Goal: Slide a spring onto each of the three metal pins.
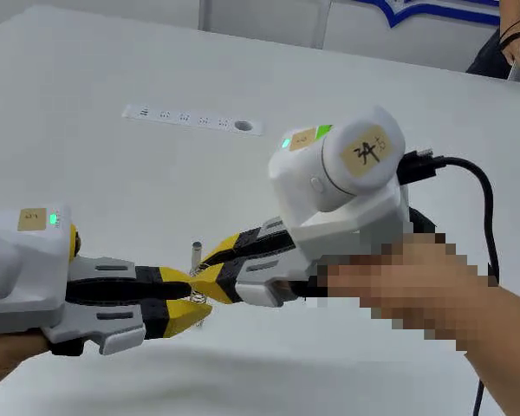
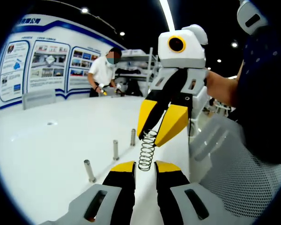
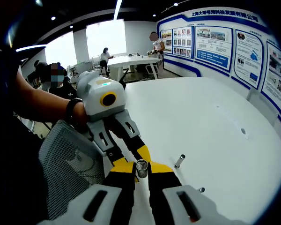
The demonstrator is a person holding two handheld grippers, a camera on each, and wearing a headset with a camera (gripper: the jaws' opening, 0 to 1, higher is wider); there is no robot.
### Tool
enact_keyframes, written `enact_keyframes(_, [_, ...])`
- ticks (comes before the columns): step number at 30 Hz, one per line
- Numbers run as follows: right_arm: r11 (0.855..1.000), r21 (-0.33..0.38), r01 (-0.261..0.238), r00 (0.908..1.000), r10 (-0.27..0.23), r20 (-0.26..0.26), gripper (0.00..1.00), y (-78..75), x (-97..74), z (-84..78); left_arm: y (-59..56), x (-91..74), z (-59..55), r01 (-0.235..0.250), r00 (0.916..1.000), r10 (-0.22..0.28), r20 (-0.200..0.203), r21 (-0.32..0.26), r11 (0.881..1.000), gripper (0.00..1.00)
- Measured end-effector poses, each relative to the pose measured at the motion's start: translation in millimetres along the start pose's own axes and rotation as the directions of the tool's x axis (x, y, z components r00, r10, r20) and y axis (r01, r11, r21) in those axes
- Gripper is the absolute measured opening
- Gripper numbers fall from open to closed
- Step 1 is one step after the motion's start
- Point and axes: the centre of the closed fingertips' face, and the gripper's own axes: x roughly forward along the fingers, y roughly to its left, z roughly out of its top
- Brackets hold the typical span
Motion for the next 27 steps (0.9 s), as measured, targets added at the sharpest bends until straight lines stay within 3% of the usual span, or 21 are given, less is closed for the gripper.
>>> enact_keyframes(5, [1.0, -0.004, 0.023, 0.9997, -0.023, -0.009, 0.11, -8.5, -5.3, -3.2, 2.0, -5.4, -5.3, -0.014, 0.9999, 0.014, -0.006, -0.007, 1.0, 0.19])
enact_keyframes(14, [0.993, 0.025, 0.116, 0.9932, -0.115, -0.016, 0.11, -43.5, -26.2, -12.2, 11.6, -22.1, -16.5, -0.074, 0.997, 0.073, -0.023, -0.016, 0.997, 0.26])
enact_keyframes(21, [0.974, 0.048, 0.223, 0.9748, -0.223, -0.01, 0.11, -78.8, -44.1, -16.7, 16.1, -26.4, -18.8, -0.103, 0.9944, 0.102, -0.026, -0.019, 0.995, 0.31])
enact_keyframes(27, [0.96, 0.094, 0.264, 0.9643, -0.265, 0.002, 0.11, -96.8, -44.0, -22.2, 15.9, -27.3, -21.2, -0.113, 0.9932, 0.112, -0.031, -0.019, 0.993, 0.34])
